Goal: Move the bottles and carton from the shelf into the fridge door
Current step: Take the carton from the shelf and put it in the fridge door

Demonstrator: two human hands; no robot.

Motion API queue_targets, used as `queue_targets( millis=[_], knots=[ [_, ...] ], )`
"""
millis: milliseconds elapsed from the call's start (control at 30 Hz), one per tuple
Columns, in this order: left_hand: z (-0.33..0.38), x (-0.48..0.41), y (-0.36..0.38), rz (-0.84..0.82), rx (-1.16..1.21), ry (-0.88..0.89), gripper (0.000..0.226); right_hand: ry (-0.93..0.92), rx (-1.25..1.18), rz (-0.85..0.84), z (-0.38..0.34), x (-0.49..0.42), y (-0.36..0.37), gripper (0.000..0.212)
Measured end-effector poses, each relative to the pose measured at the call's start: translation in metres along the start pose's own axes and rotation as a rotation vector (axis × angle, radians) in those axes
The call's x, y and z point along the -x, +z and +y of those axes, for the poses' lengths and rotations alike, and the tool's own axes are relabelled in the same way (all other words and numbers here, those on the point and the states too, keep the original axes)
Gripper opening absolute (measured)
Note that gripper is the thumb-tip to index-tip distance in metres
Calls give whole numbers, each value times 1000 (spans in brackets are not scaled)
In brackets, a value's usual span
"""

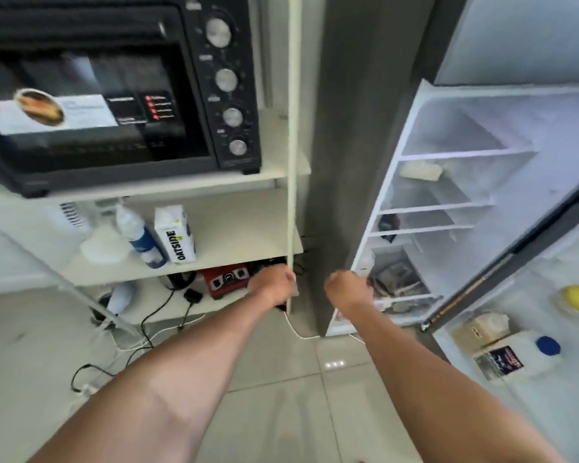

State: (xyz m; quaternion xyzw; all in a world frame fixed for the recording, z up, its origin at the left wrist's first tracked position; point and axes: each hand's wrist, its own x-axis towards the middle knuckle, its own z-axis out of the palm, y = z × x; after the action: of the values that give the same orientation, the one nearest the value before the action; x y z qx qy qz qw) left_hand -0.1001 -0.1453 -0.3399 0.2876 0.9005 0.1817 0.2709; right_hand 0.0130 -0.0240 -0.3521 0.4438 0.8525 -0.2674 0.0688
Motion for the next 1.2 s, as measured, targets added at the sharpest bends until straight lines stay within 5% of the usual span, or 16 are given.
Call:
queue_targets(
  millis=[400, 700, 933, 1100, 1200],
  knots=[
    [-206, 23, -103, 201, 229, -361, 34, -302, -128, -138, -209, -15, 75, 34],
    [-308, -54, -103, 261, 522, -621, 39, -350, -313, -204, -327, -101, 139, 62],
    [-330, -140, -104, 239, 1034, -740, 36, -330, -305, -328, -380, -180, 179, 85],
    [-336, -185, -105, 227, 1304, -796, 52, -414, -400, -392, -388, -207, 201, 16],
    [-340, -201, -101, 161, 1464, -860, 67, -372, -454, -425, -383, -218, 206, 22]
  ],
)
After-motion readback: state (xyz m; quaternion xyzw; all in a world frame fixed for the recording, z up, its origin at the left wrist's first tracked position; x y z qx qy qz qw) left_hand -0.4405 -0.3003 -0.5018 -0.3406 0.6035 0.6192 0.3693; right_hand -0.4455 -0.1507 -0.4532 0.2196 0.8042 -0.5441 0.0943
